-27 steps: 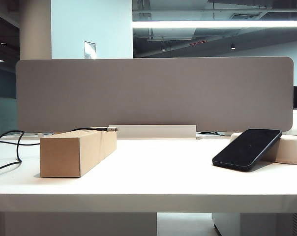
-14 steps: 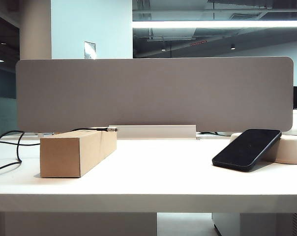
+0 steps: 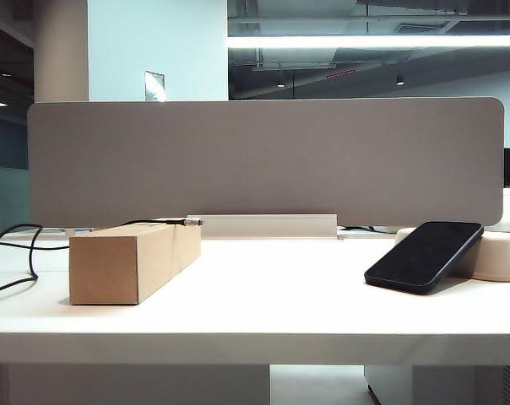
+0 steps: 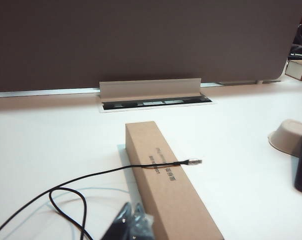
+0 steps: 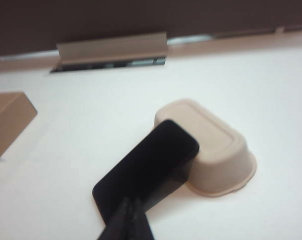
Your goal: Pick up the charging cable and the phone, plug the charging cable into the charging port on the phone, and finally place them back on the table.
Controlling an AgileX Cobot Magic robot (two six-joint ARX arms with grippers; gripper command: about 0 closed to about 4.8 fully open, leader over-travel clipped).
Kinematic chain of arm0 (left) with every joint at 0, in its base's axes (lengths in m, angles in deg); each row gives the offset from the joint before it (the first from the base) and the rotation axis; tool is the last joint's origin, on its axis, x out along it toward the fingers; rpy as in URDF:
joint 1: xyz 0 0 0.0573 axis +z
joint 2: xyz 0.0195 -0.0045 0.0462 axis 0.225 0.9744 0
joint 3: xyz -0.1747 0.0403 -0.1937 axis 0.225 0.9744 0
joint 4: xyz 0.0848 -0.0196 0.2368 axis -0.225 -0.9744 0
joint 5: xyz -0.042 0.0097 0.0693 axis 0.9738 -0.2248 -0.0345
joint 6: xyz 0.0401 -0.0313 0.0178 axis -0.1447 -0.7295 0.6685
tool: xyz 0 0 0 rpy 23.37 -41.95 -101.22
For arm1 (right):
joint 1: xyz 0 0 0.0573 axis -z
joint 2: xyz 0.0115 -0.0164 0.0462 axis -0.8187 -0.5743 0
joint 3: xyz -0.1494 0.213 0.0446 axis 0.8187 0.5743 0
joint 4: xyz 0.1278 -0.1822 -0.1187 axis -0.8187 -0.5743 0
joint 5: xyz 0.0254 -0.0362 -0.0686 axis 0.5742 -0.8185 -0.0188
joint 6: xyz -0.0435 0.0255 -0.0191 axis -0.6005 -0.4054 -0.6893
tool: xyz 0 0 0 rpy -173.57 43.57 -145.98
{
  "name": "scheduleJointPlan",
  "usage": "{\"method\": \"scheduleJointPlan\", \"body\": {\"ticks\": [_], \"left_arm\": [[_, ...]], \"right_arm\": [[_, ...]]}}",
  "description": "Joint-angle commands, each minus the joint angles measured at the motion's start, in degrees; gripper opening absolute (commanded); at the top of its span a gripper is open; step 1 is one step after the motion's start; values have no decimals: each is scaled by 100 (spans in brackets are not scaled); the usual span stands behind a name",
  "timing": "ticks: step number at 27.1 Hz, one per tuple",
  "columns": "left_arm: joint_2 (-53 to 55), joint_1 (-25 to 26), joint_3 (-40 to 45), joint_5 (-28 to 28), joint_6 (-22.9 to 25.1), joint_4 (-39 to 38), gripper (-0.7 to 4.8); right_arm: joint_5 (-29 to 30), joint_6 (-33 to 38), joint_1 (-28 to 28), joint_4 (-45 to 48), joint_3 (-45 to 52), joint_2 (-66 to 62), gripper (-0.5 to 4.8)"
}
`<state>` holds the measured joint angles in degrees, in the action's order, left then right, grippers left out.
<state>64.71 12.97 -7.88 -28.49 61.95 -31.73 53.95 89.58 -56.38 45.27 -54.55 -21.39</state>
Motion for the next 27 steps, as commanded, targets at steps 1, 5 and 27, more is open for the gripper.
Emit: {"method": "scheduleJointPlan", "body": {"ticks": [1, 5, 27], "left_arm": [[358, 9, -258, 48, 2, 74, -6], [767, 7, -483, 293, 4, 101, -6], [3517, -927, -1976, 516, 9, 26, -5]], "right_arm": [[31, 7, 0, 131, -114, -380, 57], [31, 229, 4, 177, -140, -811, 165], [1086, 1849, 28, 1954, -487, -4094, 302]]}}
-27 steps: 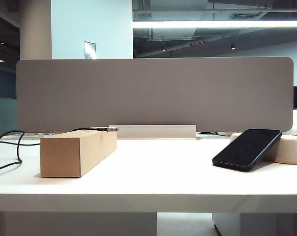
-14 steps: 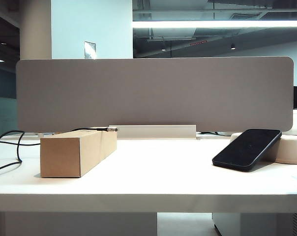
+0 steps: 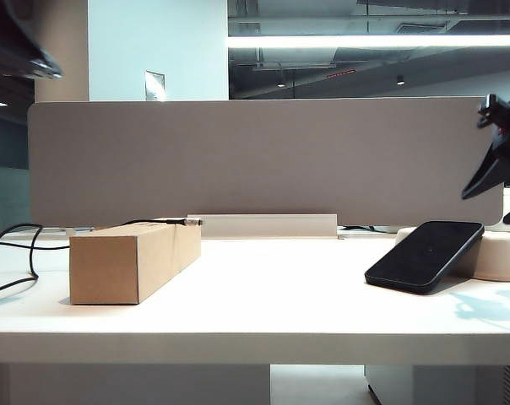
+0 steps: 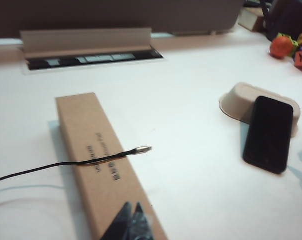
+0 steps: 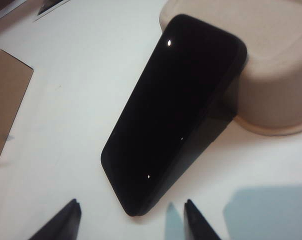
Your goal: Pick up the charging cable and the phone, plug the charging cable into the charging port on the phone, and finally place them back on the table.
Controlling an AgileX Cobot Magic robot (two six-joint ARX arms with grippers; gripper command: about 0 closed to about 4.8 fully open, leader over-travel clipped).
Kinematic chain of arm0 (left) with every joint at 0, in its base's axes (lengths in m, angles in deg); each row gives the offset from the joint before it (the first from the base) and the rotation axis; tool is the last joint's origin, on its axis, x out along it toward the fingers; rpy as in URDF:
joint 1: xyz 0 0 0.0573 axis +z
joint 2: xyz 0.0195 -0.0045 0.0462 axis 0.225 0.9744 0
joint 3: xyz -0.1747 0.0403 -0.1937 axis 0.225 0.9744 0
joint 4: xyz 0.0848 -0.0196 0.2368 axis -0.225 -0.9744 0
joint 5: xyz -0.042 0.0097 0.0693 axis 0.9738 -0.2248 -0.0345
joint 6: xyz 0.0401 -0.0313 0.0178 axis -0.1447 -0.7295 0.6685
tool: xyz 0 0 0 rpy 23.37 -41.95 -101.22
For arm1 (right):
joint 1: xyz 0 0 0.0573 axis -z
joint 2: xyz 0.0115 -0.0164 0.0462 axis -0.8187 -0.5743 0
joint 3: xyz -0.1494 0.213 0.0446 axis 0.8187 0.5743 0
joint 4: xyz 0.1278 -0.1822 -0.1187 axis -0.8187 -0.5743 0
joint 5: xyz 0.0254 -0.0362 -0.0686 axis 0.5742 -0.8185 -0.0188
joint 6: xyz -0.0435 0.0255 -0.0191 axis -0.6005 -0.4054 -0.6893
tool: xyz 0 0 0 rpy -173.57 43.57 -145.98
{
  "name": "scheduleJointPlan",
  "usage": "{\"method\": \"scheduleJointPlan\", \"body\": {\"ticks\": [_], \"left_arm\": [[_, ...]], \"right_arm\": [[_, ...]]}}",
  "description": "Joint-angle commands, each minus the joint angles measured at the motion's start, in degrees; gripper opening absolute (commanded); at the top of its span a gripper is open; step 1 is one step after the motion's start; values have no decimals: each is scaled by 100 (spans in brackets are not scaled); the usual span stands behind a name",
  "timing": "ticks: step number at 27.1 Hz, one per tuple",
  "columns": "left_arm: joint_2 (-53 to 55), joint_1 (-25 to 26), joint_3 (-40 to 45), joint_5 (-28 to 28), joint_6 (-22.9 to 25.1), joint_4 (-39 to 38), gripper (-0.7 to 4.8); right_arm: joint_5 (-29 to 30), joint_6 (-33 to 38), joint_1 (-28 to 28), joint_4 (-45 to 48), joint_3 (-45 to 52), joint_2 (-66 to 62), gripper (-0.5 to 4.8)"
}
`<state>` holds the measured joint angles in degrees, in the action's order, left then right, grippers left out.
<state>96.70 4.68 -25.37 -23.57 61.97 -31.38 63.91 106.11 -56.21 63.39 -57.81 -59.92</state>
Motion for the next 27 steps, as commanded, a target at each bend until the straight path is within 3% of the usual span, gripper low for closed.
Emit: {"method": "scheduleJointPlan", "body": {"ticks": [1, 3, 10, 13, 18, 27], "left_arm": [[455, -131, -310, 22, 7, -35, -5], [745, -168, -533, 24, 24, -149, -5], [1561, -208, -1213, 44, 334, -660, -2], [1690, -208, -1403, 42, 442, -894, 30], [1720, -208, -1631, 26, 520, -999, 31], [1720, -208, -1694, 24, 514, -999, 31]], "right_arm": [[90, 197, 13, 146, -214, -334, 323], [142, 210, 13, 153, -326, -518, 352], [372, 898, 28, 483, -584, -1158, 351], [470, 931, 28, 599, -595, -1399, 354], [476, 1095, 28, 997, -601, -1884, 453], [584, 1486, 26, 1670, -717, -2557, 454]]}}
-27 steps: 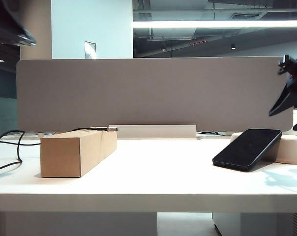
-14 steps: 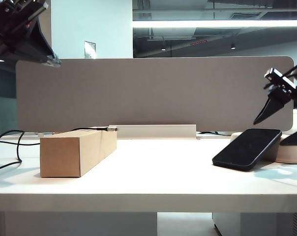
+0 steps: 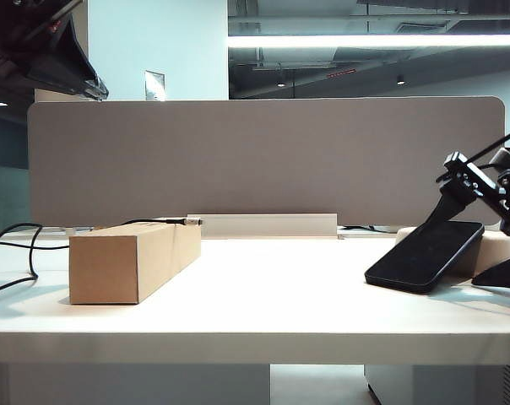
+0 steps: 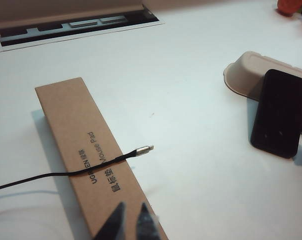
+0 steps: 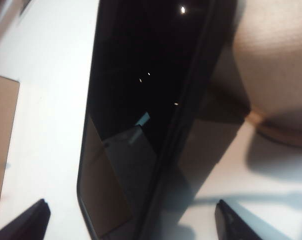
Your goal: Pick up the charging cable and the phone, plug the charging cable into the charging port on the phone, and finally place them back on the table.
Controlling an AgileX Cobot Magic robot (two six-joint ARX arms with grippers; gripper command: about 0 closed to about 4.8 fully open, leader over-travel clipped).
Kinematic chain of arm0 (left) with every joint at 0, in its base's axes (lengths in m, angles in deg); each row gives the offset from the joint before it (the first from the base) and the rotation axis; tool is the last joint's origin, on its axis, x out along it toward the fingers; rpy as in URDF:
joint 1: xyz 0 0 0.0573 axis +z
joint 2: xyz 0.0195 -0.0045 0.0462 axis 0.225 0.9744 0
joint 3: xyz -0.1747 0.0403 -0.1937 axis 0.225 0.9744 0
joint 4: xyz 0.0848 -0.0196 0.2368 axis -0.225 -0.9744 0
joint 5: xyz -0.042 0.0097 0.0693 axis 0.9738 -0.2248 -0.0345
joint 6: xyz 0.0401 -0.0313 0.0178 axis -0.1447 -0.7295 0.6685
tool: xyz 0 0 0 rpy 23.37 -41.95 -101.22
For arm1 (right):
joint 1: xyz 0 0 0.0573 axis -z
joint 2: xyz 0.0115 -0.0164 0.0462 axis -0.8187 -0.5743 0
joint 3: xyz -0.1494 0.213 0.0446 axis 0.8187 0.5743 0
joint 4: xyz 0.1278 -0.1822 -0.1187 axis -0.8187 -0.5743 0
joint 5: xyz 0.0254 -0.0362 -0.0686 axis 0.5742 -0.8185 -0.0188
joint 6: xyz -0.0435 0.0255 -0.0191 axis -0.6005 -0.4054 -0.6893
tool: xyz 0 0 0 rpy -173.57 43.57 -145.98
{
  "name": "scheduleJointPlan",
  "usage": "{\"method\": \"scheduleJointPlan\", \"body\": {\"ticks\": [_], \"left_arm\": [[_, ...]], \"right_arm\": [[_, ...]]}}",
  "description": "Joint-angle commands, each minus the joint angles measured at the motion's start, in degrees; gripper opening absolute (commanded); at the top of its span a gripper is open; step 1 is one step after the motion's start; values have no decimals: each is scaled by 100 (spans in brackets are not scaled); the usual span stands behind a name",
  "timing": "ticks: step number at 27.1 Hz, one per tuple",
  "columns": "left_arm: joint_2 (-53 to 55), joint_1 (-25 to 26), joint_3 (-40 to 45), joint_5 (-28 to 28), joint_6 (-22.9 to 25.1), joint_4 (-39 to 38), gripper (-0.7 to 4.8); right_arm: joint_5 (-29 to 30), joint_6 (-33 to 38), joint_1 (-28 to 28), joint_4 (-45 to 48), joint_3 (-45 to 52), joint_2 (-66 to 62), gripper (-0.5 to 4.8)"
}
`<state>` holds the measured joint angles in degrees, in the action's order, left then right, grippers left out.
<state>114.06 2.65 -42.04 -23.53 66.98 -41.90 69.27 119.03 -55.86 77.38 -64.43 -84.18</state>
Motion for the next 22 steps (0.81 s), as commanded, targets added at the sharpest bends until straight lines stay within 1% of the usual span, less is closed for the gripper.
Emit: {"method": "scheduleJointPlan", "body": {"ticks": [1, 4, 12, 14, 18, 20, 22], "left_arm": [[-15, -4, -26, 20, 7, 52, 31], [-15, -4, -26, 20, 7, 52, 31], [-15, -4, -33, 15, 9, 57, 31], [-15, -4, -42, 15, 9, 61, 31], [-15, -4, -55, 13, 7, 146, 31], [-15, -4, -55, 15, 4, 170, 31], [-15, -4, -55, 9, 7, 192, 31]], "right_arm": [[87, 212, -9, 271, -98, -214, 454], [188, 212, -11, 284, -249, -457, 454], [190, 229, -17, 356, -573, -916, 449], [181, 229, -17, 374, -581, -973, 421], [179, 251, -20, 372, -586, -1156, 324], [175, 254, -20, 374, -590, -1204, 303], [173, 254, -20, 372, -614, -1250, 302]]}}
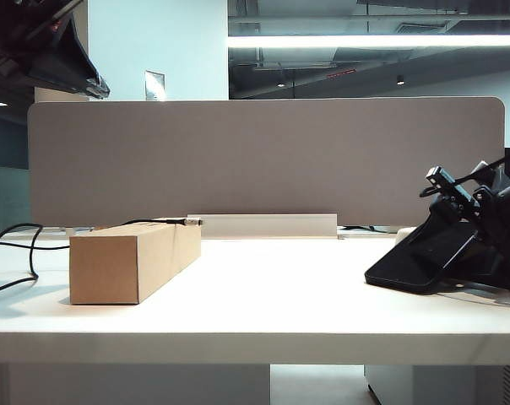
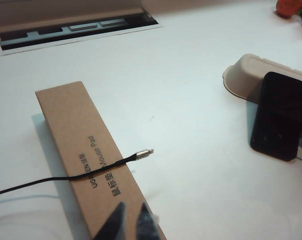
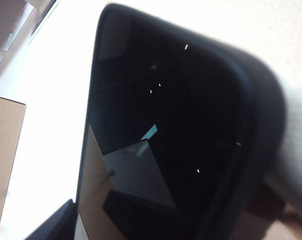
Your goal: Pick up the charging cable and the phone, plug the charging cable into the charging port on the phone, and finally place them back on the table.
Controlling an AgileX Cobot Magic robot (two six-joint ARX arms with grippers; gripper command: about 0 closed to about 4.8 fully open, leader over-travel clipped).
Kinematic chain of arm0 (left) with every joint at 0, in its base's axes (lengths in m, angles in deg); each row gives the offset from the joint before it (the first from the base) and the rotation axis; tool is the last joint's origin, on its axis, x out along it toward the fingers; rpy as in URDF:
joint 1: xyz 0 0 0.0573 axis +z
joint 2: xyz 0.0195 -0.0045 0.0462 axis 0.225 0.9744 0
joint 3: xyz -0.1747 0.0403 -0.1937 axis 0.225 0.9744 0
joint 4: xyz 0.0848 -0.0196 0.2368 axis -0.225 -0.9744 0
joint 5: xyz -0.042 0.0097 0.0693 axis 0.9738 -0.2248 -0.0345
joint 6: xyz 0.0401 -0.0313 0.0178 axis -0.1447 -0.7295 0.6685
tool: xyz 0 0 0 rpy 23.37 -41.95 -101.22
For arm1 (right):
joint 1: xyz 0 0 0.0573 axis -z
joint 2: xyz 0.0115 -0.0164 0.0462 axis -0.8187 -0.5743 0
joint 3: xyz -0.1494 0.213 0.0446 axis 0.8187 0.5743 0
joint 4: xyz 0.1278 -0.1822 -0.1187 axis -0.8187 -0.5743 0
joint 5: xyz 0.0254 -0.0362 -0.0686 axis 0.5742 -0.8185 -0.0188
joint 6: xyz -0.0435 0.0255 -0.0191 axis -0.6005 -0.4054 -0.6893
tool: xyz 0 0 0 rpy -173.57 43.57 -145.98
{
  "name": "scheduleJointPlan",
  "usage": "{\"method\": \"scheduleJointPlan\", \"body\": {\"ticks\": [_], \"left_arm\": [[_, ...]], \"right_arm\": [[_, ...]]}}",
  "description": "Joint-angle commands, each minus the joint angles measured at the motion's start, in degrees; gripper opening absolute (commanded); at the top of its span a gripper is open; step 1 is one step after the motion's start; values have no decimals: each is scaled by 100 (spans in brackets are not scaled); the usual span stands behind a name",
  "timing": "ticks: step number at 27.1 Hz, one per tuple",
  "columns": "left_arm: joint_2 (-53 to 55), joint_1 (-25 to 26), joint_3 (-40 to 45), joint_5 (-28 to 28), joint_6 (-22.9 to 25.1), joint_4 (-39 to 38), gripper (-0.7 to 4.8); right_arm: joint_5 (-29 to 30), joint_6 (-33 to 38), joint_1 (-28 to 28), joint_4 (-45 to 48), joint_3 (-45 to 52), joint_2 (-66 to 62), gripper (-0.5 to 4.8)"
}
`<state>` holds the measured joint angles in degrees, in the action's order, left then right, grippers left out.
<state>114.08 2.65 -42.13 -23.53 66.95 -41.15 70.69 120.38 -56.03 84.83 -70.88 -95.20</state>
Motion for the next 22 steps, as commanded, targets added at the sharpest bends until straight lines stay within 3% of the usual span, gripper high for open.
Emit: {"method": "scheduleJointPlan", "body": {"ticks": [1, 6, 11, 13, 20, 22], "left_arm": [[-17, -4, -46, 11, 7, 118, 31], [-17, -4, -46, 9, 7, 111, 31], [-17, -4, -46, 9, 7, 111, 31], [-17, -4, -46, 9, 9, 111, 31], [26, -4, -46, 22, 57, 162, 30], [111, -9, -61, 17, 341, 225, 30]], "right_arm": [[31, 118, -2, -361, 24, -168, 296], [7, 116, -2, -354, 20, -168, 149], [31, 114, -2, -354, 20, -168, 76], [225, 111, -2, -315, 20, -166, -7], [1045, 79, -7, 249, 20, 28, -7], [1062, 66, -7, 240, 17, 282, -7]]}}
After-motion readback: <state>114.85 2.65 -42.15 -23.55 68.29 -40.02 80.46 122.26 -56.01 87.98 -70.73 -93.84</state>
